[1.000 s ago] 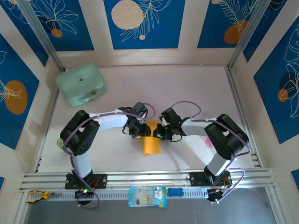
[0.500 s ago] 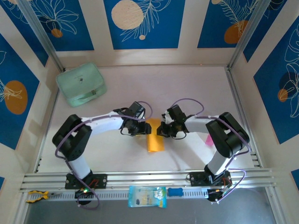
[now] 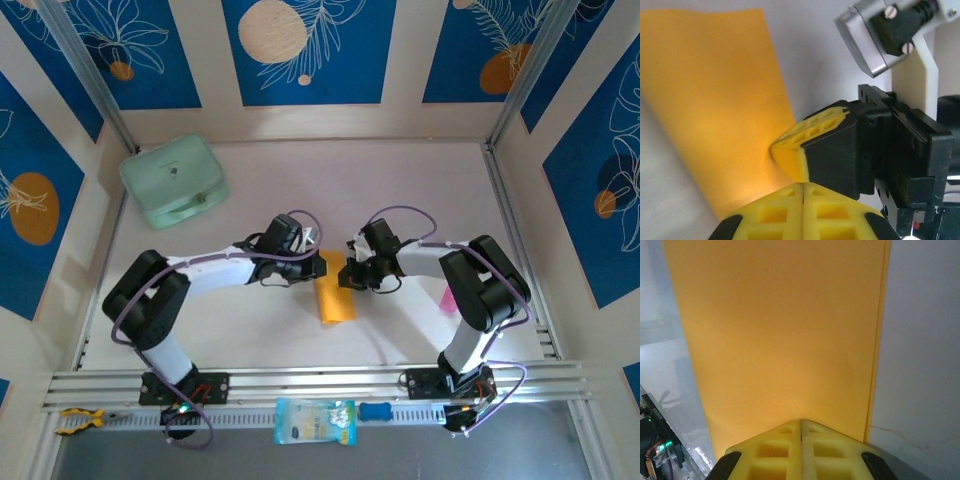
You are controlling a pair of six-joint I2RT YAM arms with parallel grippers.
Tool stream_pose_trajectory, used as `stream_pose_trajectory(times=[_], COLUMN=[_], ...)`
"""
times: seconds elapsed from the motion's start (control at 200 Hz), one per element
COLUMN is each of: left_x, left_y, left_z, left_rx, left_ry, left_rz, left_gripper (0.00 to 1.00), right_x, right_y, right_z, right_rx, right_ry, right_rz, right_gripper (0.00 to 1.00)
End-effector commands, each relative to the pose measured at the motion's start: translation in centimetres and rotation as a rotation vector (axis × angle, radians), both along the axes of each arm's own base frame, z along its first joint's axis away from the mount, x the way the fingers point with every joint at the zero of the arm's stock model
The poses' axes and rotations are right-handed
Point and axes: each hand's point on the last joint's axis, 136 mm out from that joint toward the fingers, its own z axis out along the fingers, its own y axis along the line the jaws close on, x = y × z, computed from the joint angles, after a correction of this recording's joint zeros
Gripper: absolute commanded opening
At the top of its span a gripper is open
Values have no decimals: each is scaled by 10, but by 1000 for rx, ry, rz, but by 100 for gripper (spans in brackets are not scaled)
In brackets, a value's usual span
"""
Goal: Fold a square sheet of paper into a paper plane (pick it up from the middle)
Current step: First fold the square sheet of paper in half at the center of the table.
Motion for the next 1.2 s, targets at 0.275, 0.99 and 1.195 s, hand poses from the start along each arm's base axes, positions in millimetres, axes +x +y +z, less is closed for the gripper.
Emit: stream_pose_trajectory(times=[0.275, 0.99, 1.195], left_x=[-10, -35, -25], left_y=[-10, 39, 19], left_z=[-33, -83, -30], left_rx=[-82, 132, 28], left_ry=[91, 94, 64], left_rz=[-29, -9, -10], left_gripper=[0, 0, 0], right_x=[-15, -19, -18], right_y=[-18, -20, -21], right_z=[-24, -28, -27], right_rx=[-92, -111, -112], right_ry=[79, 92, 89], right_rz=[-11, -26, -31], right_gripper=[0, 0, 0])
